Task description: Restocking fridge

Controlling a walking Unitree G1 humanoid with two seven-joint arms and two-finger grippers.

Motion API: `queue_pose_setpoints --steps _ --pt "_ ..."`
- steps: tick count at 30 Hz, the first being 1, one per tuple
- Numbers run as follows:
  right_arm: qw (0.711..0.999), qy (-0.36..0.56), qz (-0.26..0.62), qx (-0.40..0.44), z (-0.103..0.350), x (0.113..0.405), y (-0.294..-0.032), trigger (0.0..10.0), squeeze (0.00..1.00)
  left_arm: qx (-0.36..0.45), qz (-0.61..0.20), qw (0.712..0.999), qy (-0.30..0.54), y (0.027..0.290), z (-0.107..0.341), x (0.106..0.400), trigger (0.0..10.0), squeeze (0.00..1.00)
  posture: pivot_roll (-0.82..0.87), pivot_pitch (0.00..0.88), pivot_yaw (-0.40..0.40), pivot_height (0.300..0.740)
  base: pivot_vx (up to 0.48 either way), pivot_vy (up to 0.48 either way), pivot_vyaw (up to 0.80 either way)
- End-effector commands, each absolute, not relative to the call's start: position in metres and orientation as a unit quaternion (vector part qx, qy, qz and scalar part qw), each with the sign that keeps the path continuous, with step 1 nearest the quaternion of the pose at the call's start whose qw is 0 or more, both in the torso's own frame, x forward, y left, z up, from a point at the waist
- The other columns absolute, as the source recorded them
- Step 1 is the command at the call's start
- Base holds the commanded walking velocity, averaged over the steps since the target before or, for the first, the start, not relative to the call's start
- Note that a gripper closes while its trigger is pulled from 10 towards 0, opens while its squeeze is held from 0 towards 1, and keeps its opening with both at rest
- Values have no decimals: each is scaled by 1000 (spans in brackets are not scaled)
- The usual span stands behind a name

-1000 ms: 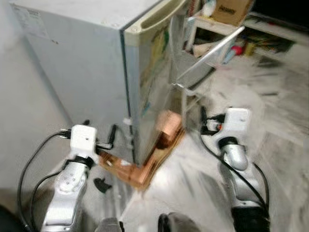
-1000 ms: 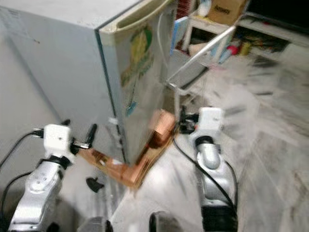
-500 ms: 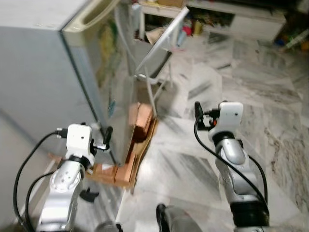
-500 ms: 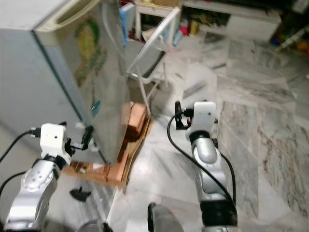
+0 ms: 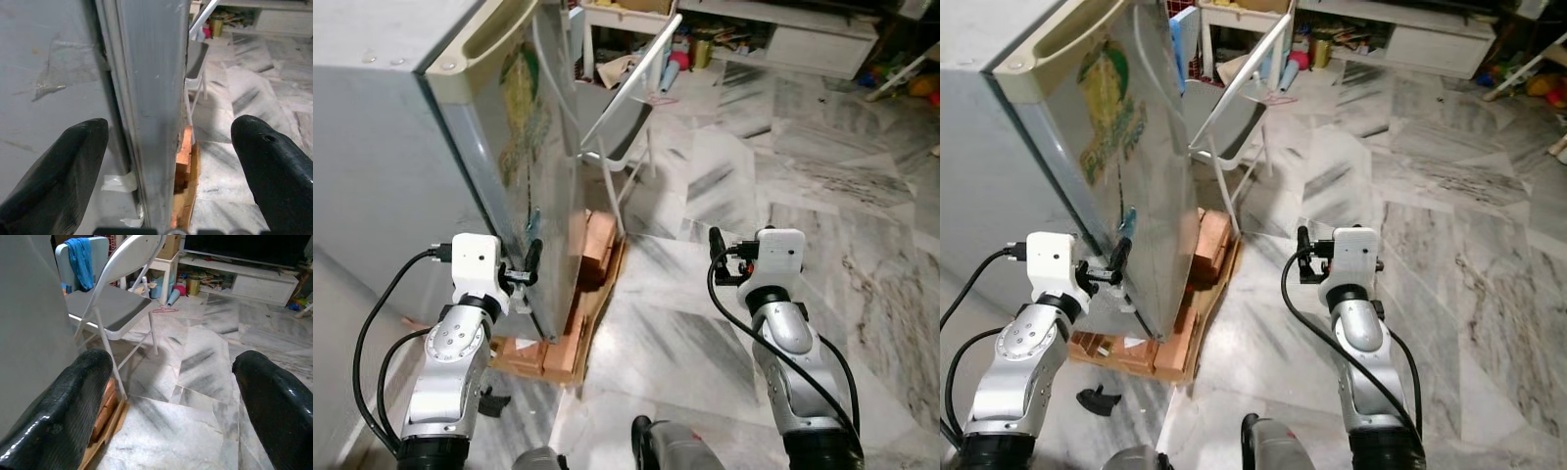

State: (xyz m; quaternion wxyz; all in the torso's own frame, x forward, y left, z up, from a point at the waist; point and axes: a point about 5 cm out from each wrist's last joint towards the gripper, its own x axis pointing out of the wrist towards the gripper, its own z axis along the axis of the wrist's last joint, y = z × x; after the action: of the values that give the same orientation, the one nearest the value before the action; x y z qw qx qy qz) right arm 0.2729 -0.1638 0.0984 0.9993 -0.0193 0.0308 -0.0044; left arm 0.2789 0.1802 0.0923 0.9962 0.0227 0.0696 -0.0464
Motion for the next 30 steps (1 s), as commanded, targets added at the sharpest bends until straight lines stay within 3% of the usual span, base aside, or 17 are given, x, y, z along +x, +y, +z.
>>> queue_pose_setpoints --steps 1,5,8,11,25,28,30 --pt "999 32 -7 -11 99 266 -175 10000 0 27 -44 997 65 180 91 286 10000 0 -71 27 -9 740 0 0 0" --pt "998 55 18 -4 90 257 -176 10000 0 26 -43 997 63 180 91 291 10000 0 -78 19 -9 740 0 0 0" --pt "987 120 107 3 65 226 -173 10000 0 26 -45 997 59 178 91 301 10000 0 -85 7 -4 740 0 0 0" --pt "984 134 119 1 59 217 -173 10000 0 26 -46 997 58 177 90 303 10000 0 -89 3 0 740 0 0 0" --pt "968 165 191 -14 52 208 -164 10000 0 39 -58 995 68 168 83 321 10000 0 -97 0 7 740 0 0 0" --pt "970 159 185 14 53 209 -166 10000 0 54 -116 991 46 142 89 329 10000 0 -91 0 5 740 0 0 0" --pt "966 160 202 9 54 210 -166 10000 0 41 -197 979 27 98 98 330 10000 0 -91 0 3 740 0 0 0"
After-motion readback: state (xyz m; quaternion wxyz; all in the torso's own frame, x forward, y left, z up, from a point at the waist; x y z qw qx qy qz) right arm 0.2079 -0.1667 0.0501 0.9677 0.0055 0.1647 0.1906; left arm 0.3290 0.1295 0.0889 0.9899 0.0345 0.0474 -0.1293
